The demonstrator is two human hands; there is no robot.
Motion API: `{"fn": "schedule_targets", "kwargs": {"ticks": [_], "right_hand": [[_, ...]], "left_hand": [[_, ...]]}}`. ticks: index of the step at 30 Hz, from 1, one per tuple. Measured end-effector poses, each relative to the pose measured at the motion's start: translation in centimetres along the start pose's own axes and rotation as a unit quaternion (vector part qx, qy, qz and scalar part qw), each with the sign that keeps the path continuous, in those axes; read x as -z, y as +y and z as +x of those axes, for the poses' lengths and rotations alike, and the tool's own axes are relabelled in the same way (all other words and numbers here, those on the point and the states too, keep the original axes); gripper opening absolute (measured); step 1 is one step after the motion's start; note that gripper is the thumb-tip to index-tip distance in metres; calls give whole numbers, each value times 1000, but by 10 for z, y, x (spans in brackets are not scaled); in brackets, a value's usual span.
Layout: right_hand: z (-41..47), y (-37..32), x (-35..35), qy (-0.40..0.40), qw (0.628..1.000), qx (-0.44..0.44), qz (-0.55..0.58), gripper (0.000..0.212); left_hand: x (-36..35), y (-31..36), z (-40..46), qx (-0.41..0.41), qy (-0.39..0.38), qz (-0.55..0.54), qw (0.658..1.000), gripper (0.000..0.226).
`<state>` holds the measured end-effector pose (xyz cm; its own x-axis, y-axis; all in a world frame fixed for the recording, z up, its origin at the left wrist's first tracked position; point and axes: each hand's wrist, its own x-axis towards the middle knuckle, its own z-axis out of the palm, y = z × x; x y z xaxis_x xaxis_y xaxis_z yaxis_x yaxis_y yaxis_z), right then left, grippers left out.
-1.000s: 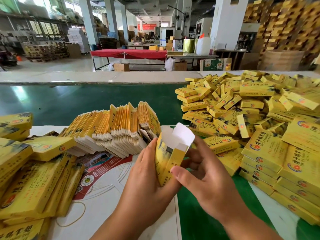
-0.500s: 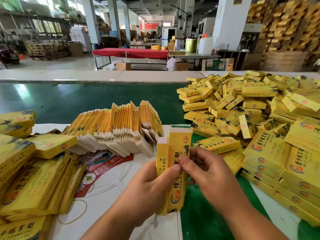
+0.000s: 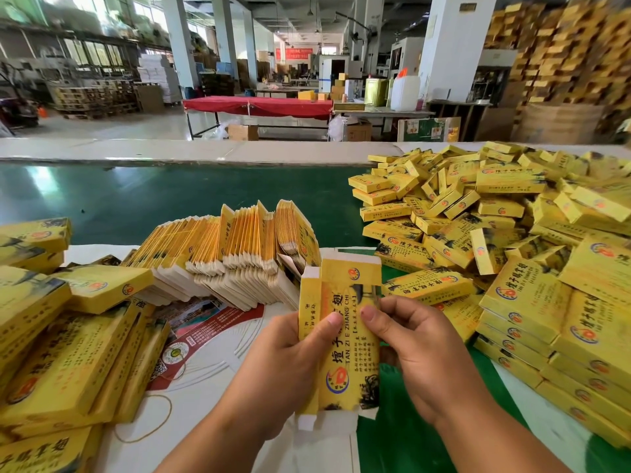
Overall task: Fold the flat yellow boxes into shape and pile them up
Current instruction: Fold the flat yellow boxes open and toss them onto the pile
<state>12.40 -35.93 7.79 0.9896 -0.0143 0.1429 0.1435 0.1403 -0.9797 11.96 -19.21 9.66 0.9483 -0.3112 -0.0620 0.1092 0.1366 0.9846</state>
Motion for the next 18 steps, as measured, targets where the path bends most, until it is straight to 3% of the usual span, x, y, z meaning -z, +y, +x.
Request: {"fn": "schedule_targets", "kwargs": {"ticks": [4, 10, 14, 18], "right_hand": [[-2, 3, -3, 54, 998, 15, -17, 29], [-7, -4, -9, 106, 965, 117, -211, 52], [-7, -7, -15, 86, 963, 133, -218, 49], [-9, -4, -16, 88, 973, 138, -161, 51]], "left_hand": [[-7, -4, 0, 1, 6, 28, 1000, 33], [-17, -8, -2, -50, 72, 51, 995, 34], [-17, -11, 0, -124, 150, 85, 977, 35], [-15, -11, 0, -132, 151, 101, 974, 32]]}}
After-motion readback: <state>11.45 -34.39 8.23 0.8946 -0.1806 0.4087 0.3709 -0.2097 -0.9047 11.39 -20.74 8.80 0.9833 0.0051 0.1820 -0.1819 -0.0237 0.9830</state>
